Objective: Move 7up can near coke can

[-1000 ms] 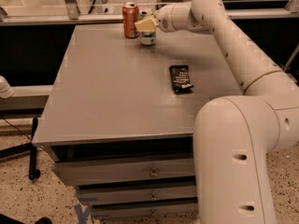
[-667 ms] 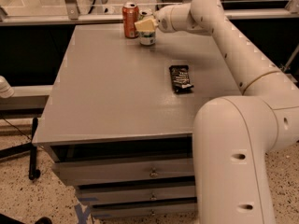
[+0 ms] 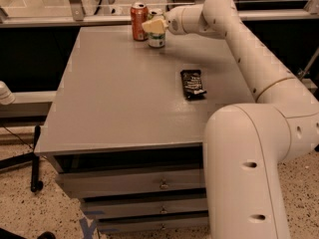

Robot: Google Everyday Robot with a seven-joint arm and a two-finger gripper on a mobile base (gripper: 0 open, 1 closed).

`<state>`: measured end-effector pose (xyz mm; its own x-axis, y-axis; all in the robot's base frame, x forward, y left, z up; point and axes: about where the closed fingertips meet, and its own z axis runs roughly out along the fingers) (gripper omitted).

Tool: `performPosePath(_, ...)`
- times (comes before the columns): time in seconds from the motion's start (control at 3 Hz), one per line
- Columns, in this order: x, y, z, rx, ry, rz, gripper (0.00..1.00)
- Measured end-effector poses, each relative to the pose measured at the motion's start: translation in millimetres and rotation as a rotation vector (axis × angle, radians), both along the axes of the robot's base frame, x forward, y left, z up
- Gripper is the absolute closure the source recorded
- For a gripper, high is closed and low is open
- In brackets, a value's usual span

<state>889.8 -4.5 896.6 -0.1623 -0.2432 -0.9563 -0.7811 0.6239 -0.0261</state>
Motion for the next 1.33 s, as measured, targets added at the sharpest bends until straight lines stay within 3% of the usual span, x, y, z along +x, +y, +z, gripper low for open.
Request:
performPosePath(0.33,-0.9,-3.1,3.1,0.031,0.003,0.002,0.0)
performPosePath(0.67,-17.3,-12.9,21.1,0.074,-0.015,0.024,0.0)
performPosePath(1.0,-58.3,-40.8,45.4,0.103,-0.062,0.069,0.0)
performPosePath(1.33,-122.5,-82.0,57.6,0.096,-0.121,0.129,0.0)
